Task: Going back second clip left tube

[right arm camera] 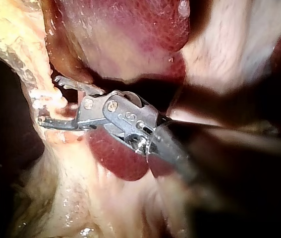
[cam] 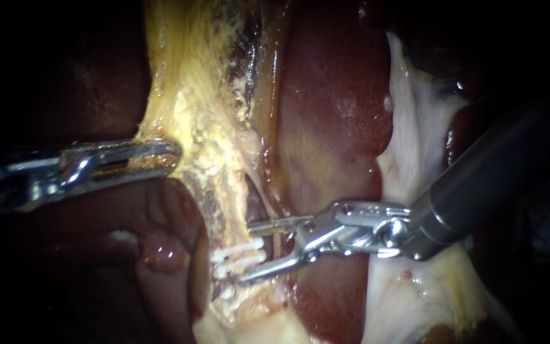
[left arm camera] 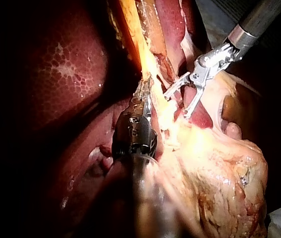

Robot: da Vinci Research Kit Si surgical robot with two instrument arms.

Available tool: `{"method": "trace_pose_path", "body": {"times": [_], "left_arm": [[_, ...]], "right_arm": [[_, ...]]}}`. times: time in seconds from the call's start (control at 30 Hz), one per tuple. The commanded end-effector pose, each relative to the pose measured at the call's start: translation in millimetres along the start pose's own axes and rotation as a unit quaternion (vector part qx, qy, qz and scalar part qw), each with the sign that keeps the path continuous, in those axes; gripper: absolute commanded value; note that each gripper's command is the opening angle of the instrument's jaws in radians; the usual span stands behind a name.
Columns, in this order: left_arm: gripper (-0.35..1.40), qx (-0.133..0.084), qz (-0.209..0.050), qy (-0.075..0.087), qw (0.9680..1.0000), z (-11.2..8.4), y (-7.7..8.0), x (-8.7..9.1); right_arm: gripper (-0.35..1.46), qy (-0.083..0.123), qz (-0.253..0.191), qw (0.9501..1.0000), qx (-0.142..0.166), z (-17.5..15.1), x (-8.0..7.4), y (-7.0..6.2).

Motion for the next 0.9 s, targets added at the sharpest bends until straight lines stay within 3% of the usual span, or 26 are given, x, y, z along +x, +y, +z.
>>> {"method": "trace_pose_path", "body": {"times": [0.03,0.17,0.33,0.53,0.9], "left_arm": [[-0.35,-0.001,0.000,0.000,1.0000,0.0,0.0,0.0],[-0.35,0.000,0.000,0.000,1.0000,-0.1,0.0,0.0],[-0.35,0.000,0.000,0.000,1.0000,-0.1,0.0,0.0],[-0.35,-0.001,0.000,0.000,1.0000,-0.1,0.0,0.0],[-0.35,-0.002,0.002,-0.002,1.0000,1.1,0.8,0.5]], "right_arm": [[0.60,0.000,-0.010,0.9999,-0.004,-0.7,0.3,-0.1],[0.60,0.005,-0.057,0.9984,-0.001,-4.0,1.7,-0.6],[0.60,0.029,-0.108,0.9937,-0.008,-8.3,4.2,-1.4],[0.60,0.035,-0.141,0.9892,-0.018,-11.8,6.7,-1.7],[0.60,0.034,-0.160,0.9863,-0.023,-13.2,7.2,-1.8]]}}
